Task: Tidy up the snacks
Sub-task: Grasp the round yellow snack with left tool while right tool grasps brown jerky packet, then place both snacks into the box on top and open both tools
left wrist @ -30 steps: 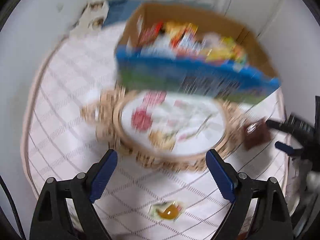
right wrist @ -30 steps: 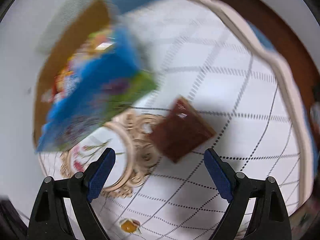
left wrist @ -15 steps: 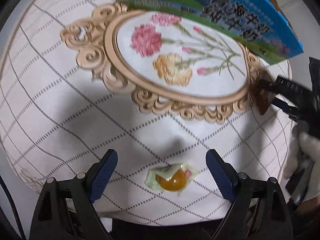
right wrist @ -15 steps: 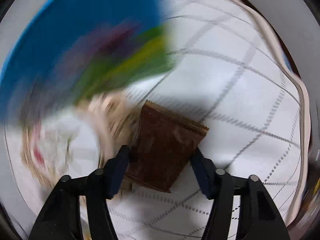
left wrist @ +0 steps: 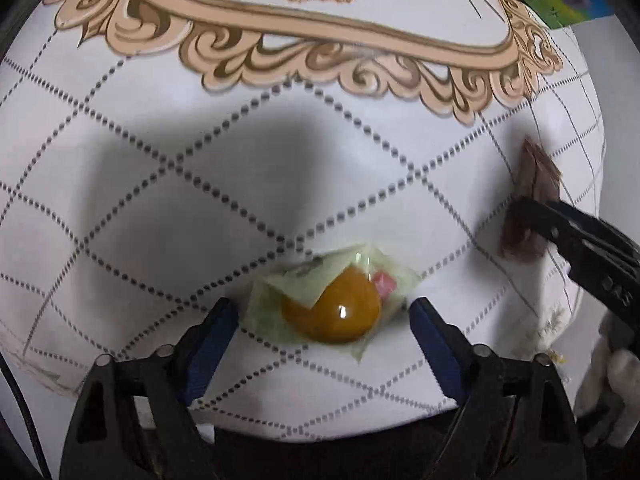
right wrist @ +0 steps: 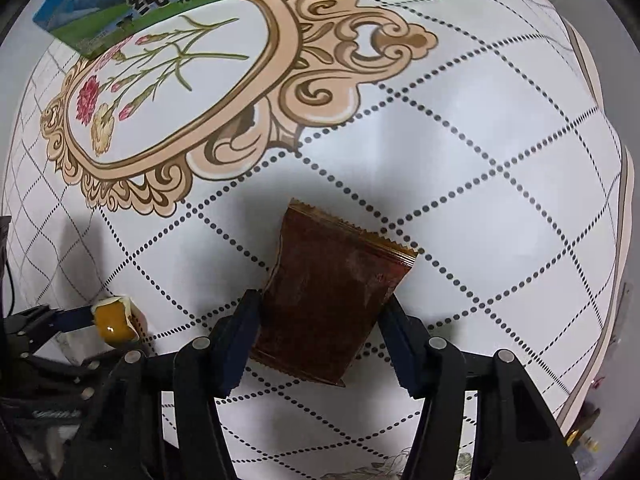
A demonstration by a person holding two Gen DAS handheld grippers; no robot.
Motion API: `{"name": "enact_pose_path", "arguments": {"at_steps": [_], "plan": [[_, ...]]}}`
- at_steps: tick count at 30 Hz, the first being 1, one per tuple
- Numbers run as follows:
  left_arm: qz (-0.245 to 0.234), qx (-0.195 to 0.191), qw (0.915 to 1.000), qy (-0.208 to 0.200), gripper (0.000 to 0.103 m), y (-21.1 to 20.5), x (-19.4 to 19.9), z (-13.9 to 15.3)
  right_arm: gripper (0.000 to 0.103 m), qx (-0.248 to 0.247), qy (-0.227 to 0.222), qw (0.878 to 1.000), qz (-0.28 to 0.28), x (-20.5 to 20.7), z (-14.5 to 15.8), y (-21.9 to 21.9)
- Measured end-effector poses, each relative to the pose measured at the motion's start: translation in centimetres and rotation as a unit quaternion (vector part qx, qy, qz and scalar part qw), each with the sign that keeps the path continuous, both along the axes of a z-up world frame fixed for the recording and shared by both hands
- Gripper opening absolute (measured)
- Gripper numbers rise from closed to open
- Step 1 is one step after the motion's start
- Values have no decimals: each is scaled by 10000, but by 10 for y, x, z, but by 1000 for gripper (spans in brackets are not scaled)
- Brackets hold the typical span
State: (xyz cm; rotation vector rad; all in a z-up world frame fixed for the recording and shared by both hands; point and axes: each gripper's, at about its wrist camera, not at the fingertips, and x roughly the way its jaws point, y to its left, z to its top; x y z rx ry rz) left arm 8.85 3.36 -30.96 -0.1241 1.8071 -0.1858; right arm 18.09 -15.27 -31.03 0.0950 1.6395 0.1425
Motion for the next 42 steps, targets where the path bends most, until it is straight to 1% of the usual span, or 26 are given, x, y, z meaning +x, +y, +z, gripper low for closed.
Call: {"name": "enact_pose_path", "arguments": {"at_steps": [1,5,10,12,15,16,19,21,22,23,28,29,31,32,33,35,38,40,42], "plan": [[-65,63,9999,-81,72,-2,2,0,62,5,3,10000,-22,-1,-3,-7],[-161,143,9992,-326,70,-9,11,4,62,-35,-10,10000,-64,1,-4,-13],[-45,203,9972,-720,69,-14,38,16,62,-50,-34,9999,-129,15,-4,-7],[-180,231,9968,-750,72,-20,46,12,62,-93,-20,9999,-140,23,-10,-2],[-353,365,9970,-581,75,-30,51,-6,66,-132,39,9995,-288,32,-18,2],[-395,391,9969,-561,77,-34,53,-8,67,-144,54,9994,-314,35,-20,4],[-399,476,9960,-645,77,-40,52,-6,67,-189,46,9991,-378,38,-23,6],[-409,523,9950,-752,69,-37,49,1,65,-196,-19,9989,-417,38,-23,4],[-397,490,9949,-784,67,-35,47,7,62,-204,-43,9989,-413,40,-26,10],[-360,440,9952,-801,66,-33,45,11,61,-194,-78,9989,-412,41,-27,11],[-201,245,9960,-834,60,-32,40,28,58,-19,-181,9985,-512,35,-18,0],[-168,189,9963,-824,60,-20,51,30,58,36,-197,9983,-538,34,-14,1],[-135,98,9962,-855,59,-17,54,41,58,111,-252,9982,-538,35,-8,0],[-121,62,9959,-899,59,-2,67,51,58,191,-297,9979,-547,36,-3,0],[-123,-20,9958,-909,59,3,71,58,58,235,-320,9977,-550,37,0,0],[-75,-113,9953,-964,59,5,74,67,58,348,-448,9970,-523,40,15,2],[29,-428,9942,-982,59,5,78,88,58,490,-645,9956,-469,46,37,3],[86,-691,9919,-1062,59,5,83,110,58,666,-772,9937,-462,52,57,3],[114,-914,9879,-1248,59,4,90,138,58,829,-969,9908,-456,61,81,1]]}}
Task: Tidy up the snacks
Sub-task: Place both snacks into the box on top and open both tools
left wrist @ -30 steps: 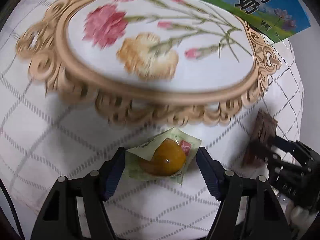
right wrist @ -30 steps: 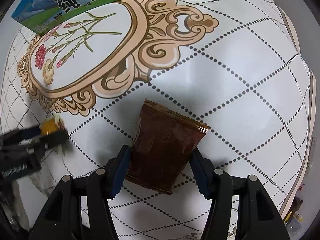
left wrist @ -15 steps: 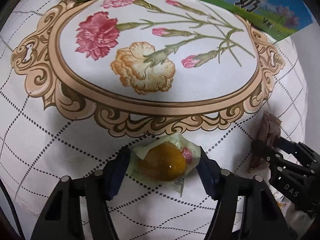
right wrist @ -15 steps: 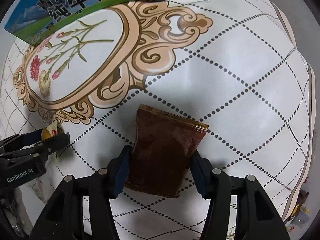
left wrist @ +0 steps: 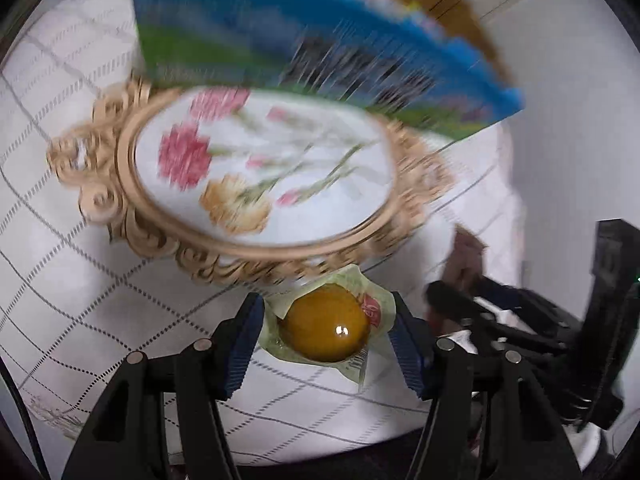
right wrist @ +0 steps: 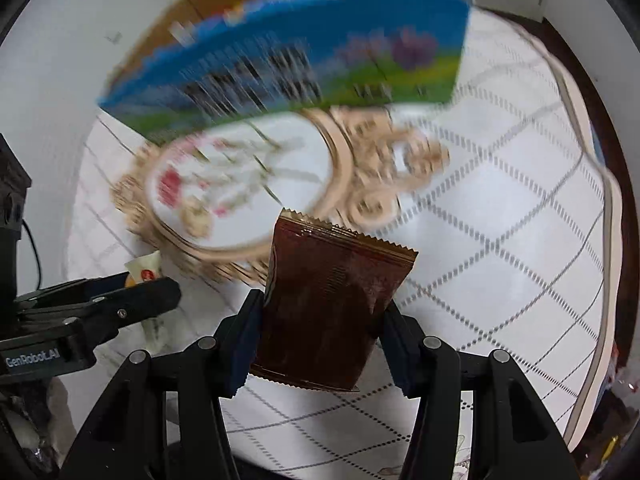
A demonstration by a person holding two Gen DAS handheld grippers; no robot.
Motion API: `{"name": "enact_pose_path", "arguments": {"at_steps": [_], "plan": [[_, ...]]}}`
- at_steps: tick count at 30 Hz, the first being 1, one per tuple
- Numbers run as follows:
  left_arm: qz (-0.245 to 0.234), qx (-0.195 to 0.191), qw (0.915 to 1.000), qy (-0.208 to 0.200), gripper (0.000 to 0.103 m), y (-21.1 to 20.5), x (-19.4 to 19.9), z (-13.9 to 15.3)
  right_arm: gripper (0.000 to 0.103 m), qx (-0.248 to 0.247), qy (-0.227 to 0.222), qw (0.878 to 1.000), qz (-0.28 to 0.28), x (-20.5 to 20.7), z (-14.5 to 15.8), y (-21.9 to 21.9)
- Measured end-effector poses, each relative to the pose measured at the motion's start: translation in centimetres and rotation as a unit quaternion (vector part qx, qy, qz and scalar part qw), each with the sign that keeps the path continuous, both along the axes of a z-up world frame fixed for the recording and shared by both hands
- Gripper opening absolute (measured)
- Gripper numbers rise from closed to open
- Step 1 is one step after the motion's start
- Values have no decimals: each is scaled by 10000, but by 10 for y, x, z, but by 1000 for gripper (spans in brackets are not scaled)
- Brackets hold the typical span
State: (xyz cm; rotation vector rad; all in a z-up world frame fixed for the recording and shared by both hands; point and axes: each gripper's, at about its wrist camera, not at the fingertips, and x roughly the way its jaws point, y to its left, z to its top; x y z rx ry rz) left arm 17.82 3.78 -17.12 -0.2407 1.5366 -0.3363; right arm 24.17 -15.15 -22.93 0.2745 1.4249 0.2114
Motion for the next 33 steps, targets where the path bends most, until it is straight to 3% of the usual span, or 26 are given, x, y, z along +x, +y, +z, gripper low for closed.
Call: {"name": "enact_pose_path", "arguments": {"at_steps": [7,13,18,24,31,33], "plan": [[51,-652,9958,-633,59,-15,53,85,58,372,-695,9969,-50,52,85,-11],[-42,-461,9918,-1194,59,-35,133,122,58,88,-1144,9934,-54,132,121,-21],[-47,-11,9935,-1138,59,-40,205,102,58,-238,-1086,9938,-5,207,122,-28],[72,487,9965,-672,60,-26,272,57,58,-566,-745,9956,88,279,90,-27],[111,1115,9932,-310,64,-13,310,4,59,-712,-86,9971,261,332,40,-22],[216,1236,9917,-281,69,-9,316,-5,69,-771,54,9966,277,341,28,-22]]}}
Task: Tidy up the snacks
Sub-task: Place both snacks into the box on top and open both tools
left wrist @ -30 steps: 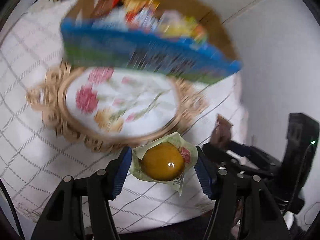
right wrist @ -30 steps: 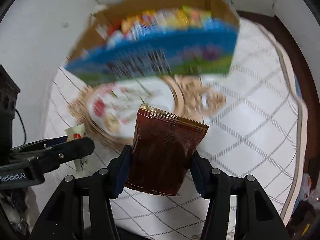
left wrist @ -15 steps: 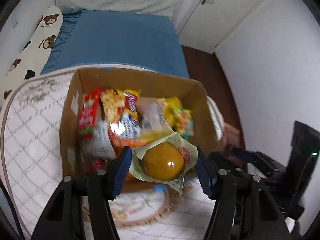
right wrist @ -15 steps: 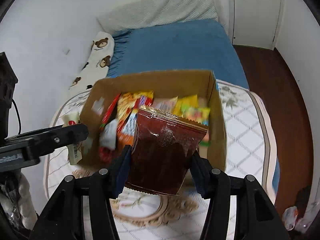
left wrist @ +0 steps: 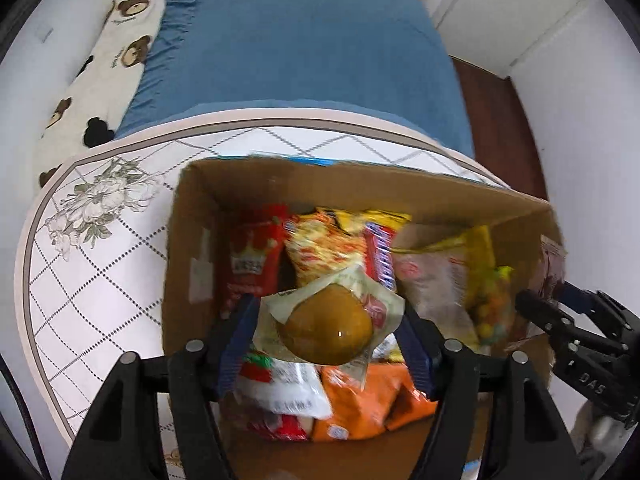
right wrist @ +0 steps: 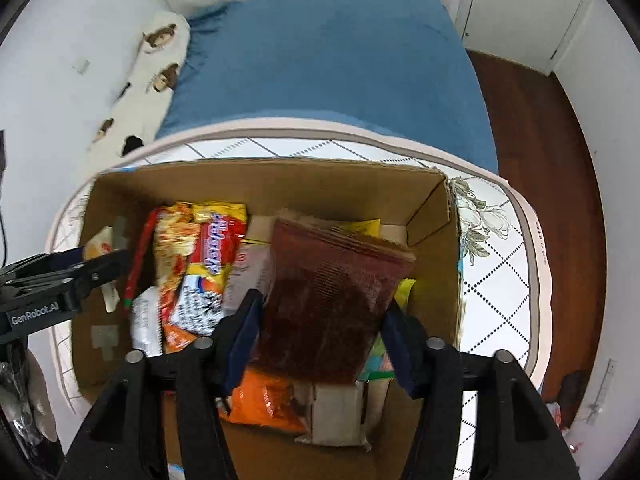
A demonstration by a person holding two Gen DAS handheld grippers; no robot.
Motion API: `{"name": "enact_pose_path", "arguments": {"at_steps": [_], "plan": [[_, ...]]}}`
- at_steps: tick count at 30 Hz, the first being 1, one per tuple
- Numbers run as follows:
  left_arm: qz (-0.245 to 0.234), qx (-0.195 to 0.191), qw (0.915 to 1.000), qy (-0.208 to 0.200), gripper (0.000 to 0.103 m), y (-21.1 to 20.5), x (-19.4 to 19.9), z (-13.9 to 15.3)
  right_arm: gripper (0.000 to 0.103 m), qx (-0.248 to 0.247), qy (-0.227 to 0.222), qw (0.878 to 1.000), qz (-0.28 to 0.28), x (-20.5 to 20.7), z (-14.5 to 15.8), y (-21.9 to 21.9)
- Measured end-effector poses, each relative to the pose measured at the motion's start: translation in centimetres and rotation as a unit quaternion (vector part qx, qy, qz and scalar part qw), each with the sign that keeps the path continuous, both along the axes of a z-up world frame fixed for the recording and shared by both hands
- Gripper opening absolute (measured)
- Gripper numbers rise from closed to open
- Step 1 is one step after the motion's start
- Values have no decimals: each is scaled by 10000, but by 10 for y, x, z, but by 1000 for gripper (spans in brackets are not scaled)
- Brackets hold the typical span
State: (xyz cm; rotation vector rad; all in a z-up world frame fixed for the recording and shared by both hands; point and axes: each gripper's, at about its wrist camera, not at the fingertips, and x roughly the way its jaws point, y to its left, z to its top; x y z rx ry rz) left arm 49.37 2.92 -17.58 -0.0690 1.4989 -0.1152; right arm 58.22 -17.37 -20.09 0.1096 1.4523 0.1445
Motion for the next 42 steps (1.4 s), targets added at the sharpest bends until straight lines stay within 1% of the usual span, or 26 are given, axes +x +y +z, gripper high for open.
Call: {"name": "enact_pose_path", "arguments": {"at_steps": [1,2,3,5,8,11,17,21,25,29,32,36,42], "plan": [[67,9,10000,39,76,3,2,-5,86,-73,42,10000,-4,3,-5,-1],[88,-6,9999,66,88,4,3,-8,94,-134,56,9999,-43,4,-8,-2],[103,-13,9999,67,92,5,3,-11,94,-130,56,9999,-53,4,-10,-3],[80,77,9999,66,98,5,2,-14,94,-132,138,9998,-107,4,-14,-6],[-38,102,9999,67,99,2,-1,-16,94,-135,198,9996,-121,0,-19,-7],[-91,70,9999,-22,99,-1,-5,-13,94,-93,224,9996,-156,-6,-21,-6],[-196,254,9988,-368,99,-8,-23,4,94,-17,56,9992,-388,-22,-16,-10],[-201,323,9968,-699,99,-7,-42,18,94,-130,-175,9988,-430,-38,-4,-11],[-144,278,9946,-989,99,-6,-61,33,94,-277,-499,9976,-403,-57,14,-9],[-173,330,9907,-1311,99,-7,-82,52,94,-367,-855,9950,-374,-81,35,-6],[-167,311,9872,-1554,99,-8,-100,67,94,-346,-1056,9931,-366,-100,51,-4],[-137,284,9806,-1935,99,-11,-126,89,94,-317,-1321,9900,-387,-124,71,-3],[-126,250,9732,-2282,99,-13,-157,113,94,-292,-1717,9836,-461,-162,103,-4]]}}
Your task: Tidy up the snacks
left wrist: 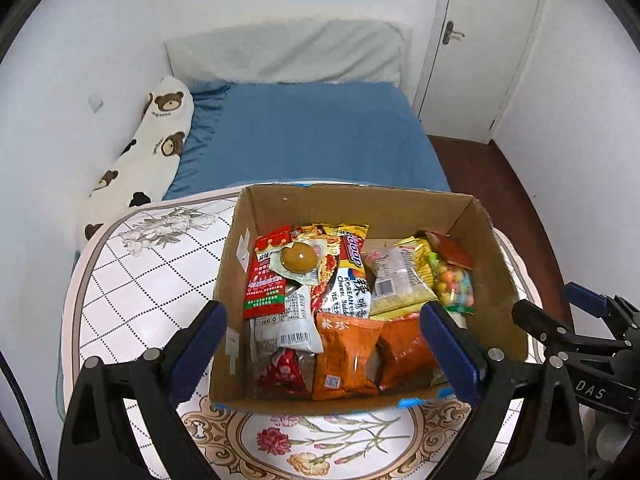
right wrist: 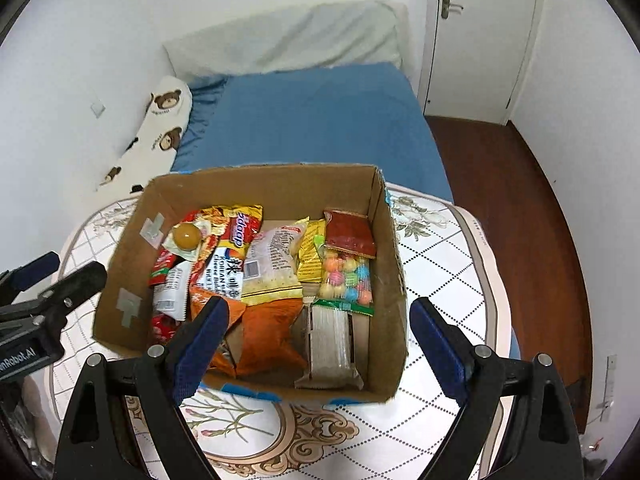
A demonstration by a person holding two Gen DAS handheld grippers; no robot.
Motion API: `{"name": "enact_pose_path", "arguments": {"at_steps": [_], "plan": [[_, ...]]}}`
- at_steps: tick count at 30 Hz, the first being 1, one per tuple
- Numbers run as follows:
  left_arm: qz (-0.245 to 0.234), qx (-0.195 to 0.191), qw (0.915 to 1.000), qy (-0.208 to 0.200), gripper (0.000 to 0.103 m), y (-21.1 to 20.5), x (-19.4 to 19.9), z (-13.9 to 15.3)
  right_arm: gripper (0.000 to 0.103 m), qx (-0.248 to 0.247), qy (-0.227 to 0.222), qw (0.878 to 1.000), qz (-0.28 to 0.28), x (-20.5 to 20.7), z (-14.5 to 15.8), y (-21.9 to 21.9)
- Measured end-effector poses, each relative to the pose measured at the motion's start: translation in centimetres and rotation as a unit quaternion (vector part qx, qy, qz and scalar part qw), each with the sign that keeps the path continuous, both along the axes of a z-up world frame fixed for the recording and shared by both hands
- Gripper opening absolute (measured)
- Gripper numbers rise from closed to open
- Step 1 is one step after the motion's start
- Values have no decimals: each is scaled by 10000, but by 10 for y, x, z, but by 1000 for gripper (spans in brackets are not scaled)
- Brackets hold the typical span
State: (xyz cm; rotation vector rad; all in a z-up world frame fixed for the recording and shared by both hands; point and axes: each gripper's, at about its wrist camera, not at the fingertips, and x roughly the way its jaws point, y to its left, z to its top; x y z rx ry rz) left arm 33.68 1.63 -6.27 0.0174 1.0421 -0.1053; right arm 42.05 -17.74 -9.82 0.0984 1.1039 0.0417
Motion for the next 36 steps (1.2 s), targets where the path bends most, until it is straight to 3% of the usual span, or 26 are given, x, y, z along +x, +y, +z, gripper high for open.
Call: {"name": "enact_pose_path", "arguments": {"at_steps": [12,16,20,23,27,33,36], "plan": [[-13,-33,9993,-365,99,-4,-46,22,94,85,-370,9991,-178,-49,36,-9],[145,-113,9995,-259,99,4,-55,16,94,420,-263,9983,-320,-55,29,-16],[491,-102,9986,-151,99,29,-71,0,94,770,-2,9963,-390,-65,3,-13],[893,60,9960,32,99,62,-83,-24,94,961,166,9944,-398,-77,-22,-3],[1206,338,9902,624,99,102,-94,-71,94,1261,536,9900,-326,-88,-58,21],[1059,617,9843,1273,99,120,-93,-128,94,1259,766,9890,-98,-91,-89,54],[993,506,9815,1554,99,124,-89,-150,94,1174,759,9902,-51,-88,-92,60]]}}
